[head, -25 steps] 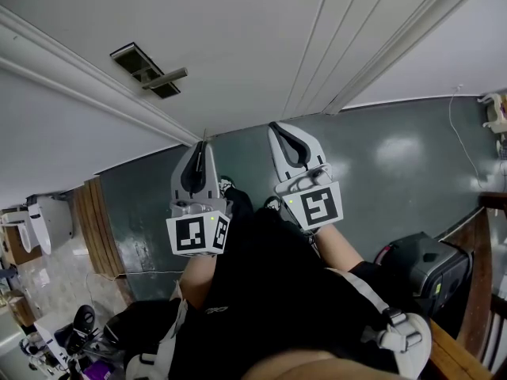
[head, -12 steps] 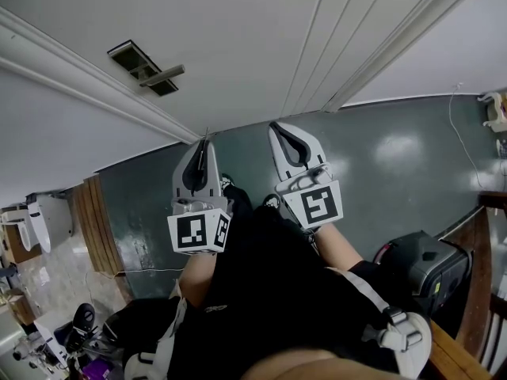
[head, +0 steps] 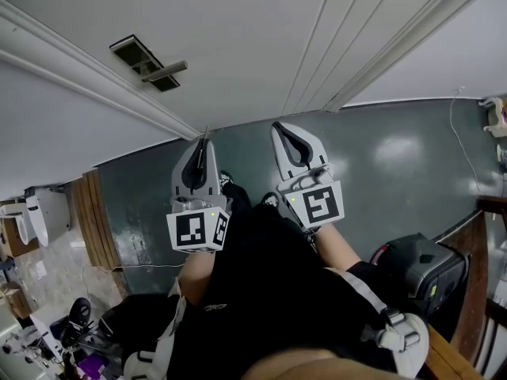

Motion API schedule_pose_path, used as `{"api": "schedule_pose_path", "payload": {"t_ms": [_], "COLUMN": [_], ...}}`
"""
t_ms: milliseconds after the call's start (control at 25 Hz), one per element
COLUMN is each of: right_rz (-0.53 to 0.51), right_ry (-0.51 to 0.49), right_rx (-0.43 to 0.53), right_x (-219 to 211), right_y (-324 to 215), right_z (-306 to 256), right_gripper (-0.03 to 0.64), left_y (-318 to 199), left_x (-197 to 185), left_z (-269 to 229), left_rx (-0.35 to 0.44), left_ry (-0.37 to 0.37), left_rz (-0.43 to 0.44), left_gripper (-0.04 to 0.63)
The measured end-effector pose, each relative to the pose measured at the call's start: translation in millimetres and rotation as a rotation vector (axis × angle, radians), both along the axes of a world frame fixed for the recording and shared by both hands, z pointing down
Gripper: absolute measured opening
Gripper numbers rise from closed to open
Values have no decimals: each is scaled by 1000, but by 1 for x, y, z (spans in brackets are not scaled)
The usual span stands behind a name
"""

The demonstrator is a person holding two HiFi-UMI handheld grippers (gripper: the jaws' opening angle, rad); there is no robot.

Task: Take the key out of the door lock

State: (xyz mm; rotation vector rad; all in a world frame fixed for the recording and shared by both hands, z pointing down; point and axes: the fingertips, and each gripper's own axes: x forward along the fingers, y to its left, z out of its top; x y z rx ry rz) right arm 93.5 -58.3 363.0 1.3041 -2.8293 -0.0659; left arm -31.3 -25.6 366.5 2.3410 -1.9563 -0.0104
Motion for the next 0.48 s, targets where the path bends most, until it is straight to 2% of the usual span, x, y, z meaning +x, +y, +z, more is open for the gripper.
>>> {"api": "schedule_pose_path", "payload": {"t_ms": [480], "right_rz": [-10], "right_ry": [3], "right_rx": [4], "right_x": [-7], "right_y": [-5], "right_z": [-6], "right_gripper": [8], "left_y": [-4], "left_x": [-5], "left_z": [-6], "left_rx": [-23], "left_ry": [4], "left_rz": [-15], "left_gripper": [35]}}
